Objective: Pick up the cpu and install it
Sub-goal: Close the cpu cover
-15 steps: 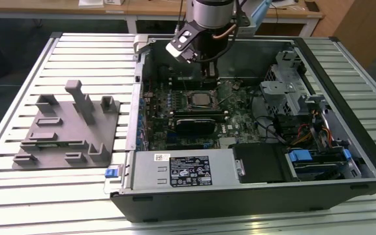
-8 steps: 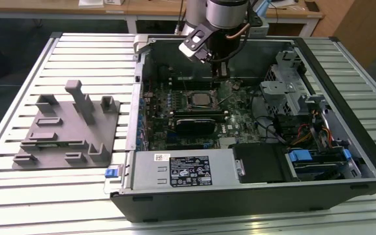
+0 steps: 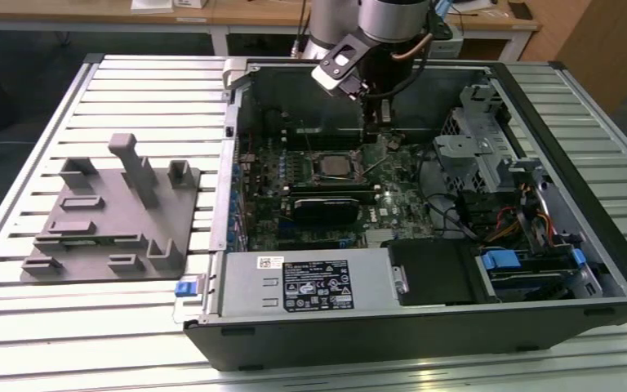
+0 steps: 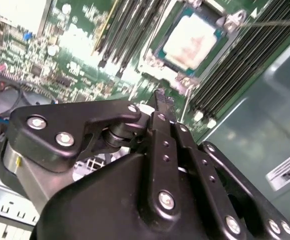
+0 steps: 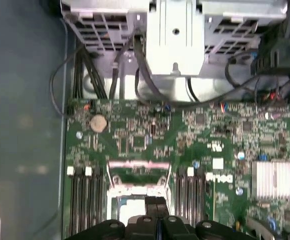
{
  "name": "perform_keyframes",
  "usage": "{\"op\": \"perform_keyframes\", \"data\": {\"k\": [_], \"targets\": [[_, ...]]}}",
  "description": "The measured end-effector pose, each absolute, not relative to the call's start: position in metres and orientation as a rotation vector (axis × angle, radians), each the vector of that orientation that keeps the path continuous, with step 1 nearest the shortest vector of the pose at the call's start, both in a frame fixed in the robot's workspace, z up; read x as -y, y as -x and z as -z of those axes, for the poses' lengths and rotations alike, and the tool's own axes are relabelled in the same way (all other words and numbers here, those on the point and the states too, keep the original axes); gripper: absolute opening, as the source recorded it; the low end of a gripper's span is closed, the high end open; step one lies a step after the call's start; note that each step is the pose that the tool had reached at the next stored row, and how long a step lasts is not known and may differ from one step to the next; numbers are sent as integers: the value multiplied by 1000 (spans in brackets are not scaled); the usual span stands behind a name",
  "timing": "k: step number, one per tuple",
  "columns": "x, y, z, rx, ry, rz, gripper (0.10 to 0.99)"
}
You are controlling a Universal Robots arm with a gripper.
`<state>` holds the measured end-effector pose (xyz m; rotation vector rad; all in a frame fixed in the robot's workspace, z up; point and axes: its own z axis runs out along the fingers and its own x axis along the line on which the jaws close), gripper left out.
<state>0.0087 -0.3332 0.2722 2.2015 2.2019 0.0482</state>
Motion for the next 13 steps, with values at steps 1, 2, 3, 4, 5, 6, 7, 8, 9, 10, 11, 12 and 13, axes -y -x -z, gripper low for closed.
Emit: {"op": "perform_keyframes", "data": {"k": [1,2,3,4,5,6,7,8,9,10,11,12,13], "targets": [[333,-12,-272,-2202,-2202,-48,106],[333,-15,-272,-2202,-2202,-47,106],[332,-17,-272,-2203,-2202,-47,106],[332,-19,-272,-2204,-2200,-47,106],[332,-21,-272,-2206,-2198,-47,106],[331,-22,-271,-2208,-2198,-47,106],[331,-24,-271,-2209,-2198,-46,106],[330,-25,-271,-2210,-2198,-44,106],[329,-27,-270,-2211,-2198,-43,106],[329,-28,-269,-2211,-2198,-43,106],[328,-29,-269,-2212,-2198,-43,106],[327,-30,-268,-2213,-2197,-43,106],[327,-31,-268,-2216,-2193,-43,106]]}}
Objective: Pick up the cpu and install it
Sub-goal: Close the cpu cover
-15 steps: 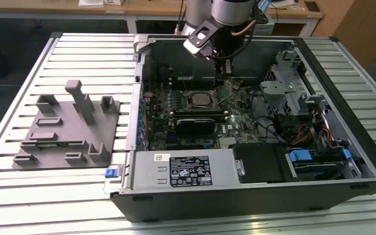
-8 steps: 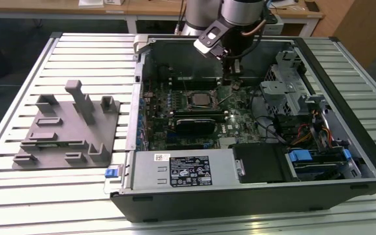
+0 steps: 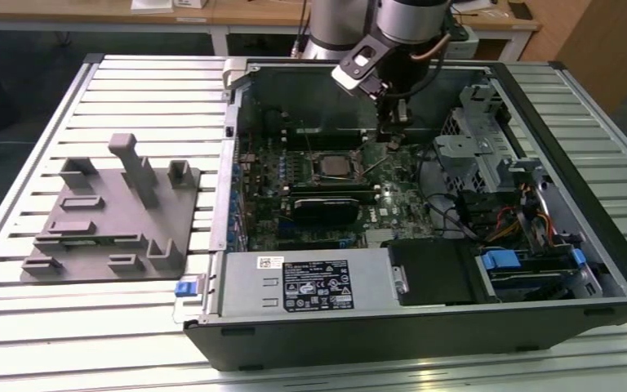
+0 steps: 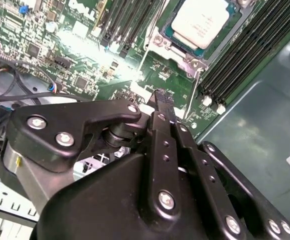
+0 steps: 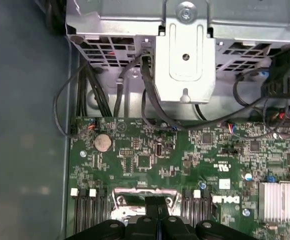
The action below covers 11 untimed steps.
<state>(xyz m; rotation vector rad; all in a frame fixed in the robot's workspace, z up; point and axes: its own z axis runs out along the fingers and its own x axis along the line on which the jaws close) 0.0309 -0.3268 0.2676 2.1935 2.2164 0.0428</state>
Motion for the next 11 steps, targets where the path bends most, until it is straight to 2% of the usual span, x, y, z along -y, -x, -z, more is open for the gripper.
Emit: {"op": "perform_keyframes", "data": {"k": [11], "targets": [[318,-44,-263,-2249,-2163,-36,106]]}}
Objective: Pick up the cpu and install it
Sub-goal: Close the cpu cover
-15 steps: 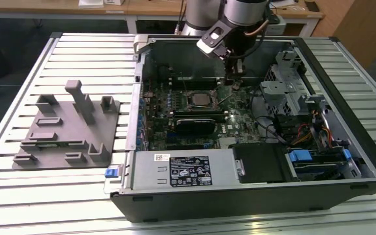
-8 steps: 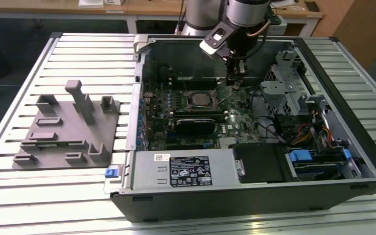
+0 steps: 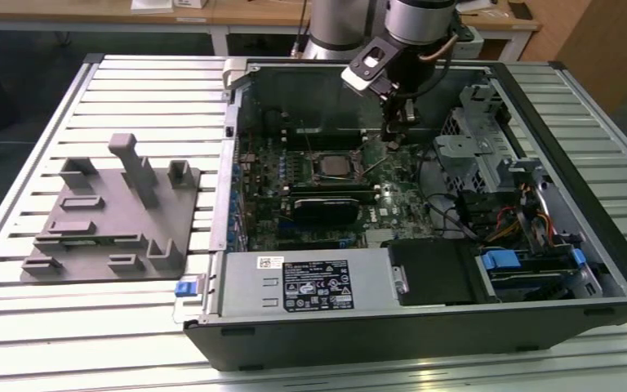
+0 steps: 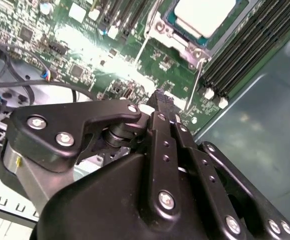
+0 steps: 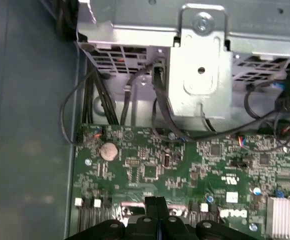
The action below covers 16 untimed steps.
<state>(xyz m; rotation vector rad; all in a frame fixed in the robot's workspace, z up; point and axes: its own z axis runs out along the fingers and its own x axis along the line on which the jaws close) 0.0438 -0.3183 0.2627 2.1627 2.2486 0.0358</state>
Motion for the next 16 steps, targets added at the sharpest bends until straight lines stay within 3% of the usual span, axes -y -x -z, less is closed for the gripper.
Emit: {"op": "perform_keyframes", "data": {"k": [16], "targets": [[315,-60,-253,-2247,-2162,-28,106]]}}
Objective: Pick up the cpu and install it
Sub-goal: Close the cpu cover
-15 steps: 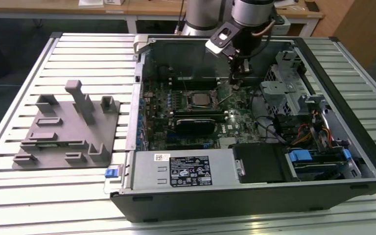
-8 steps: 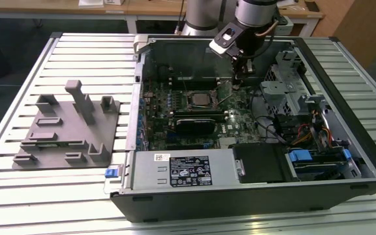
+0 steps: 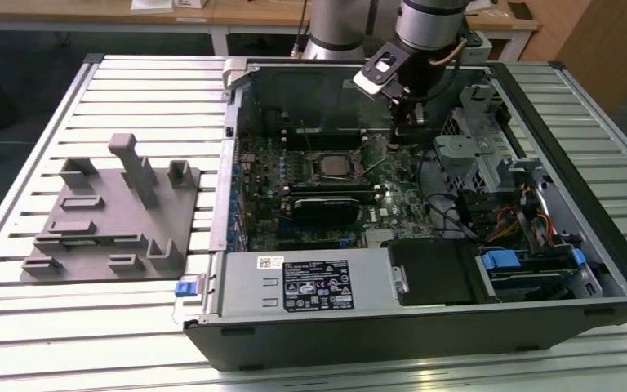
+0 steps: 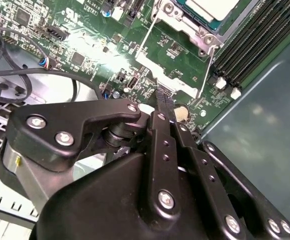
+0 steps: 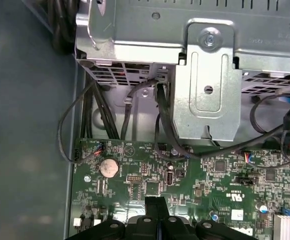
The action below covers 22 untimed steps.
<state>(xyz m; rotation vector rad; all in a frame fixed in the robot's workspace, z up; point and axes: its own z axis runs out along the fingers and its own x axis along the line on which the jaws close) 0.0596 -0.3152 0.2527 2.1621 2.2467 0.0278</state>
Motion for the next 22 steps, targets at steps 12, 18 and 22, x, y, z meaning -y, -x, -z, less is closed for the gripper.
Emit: {"op": "perform_keyframes", "data": {"k": [12,18,22], "targets": [[315,-55,-243,-2252,-2167,-27,106],[315,-43,-243,-2252,-2167,-28,106],[315,-35,-243,-2252,-2167,-29,106]]}}
